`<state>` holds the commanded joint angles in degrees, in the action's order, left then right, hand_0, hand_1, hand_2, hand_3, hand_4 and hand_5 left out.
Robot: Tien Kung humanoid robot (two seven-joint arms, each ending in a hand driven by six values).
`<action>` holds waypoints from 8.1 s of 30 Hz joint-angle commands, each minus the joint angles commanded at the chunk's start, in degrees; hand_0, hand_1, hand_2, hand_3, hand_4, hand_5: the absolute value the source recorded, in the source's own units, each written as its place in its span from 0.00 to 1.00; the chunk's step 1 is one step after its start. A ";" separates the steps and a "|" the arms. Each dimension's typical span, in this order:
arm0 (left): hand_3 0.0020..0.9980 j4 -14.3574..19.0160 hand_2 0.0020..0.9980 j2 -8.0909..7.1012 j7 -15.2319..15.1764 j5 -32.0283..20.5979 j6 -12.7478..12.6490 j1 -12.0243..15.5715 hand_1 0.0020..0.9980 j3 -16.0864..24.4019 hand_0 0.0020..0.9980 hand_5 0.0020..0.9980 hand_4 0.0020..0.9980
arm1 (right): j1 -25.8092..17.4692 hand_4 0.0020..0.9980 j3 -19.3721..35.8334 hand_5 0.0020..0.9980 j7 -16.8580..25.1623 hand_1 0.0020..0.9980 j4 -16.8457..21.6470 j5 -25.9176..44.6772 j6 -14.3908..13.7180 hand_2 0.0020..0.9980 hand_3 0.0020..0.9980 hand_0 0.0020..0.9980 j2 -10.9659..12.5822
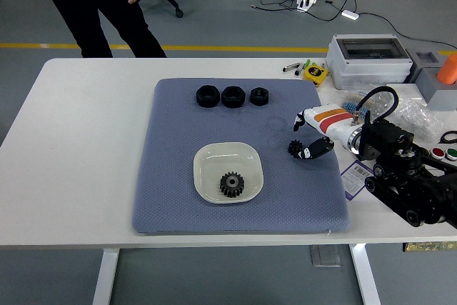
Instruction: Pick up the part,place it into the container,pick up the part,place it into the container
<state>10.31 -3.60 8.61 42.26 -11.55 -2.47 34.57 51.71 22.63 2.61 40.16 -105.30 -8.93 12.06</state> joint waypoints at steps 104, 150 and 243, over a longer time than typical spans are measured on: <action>0.59 0.00 0.71 0.16 0.58 2.51 0.45 -0.02 0.70 1.07 0.73 0.63 0.64 | -2.95 0.97 1.74 0.44 -0.15 0.35 -0.43 8.80 0.10 0.51 0.68 0.17 1.50; 0.59 0.12 0.70 0.15 1.29 6.42 0.85 -0.22 0.70 2.57 0.73 0.63 0.64 | -2.30 0.69 -3.73 0.57 -0.43 0.26 -5.72 18.55 -6.24 0.37 0.45 0.07 -3.18; 0.59 0.03 0.70 -0.35 1.08 6.59 0.80 -0.05 0.70 2.46 0.73 0.63 0.64 | -2.26 0.96 -6.69 0.41 4.84 0.01 18.53 -1.58 -9.88 0.14 0.30 0.00 -2.18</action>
<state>10.34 -3.95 9.69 48.85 -10.74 -2.53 37.04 49.45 15.94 7.46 58.69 -106.89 -18.81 9.88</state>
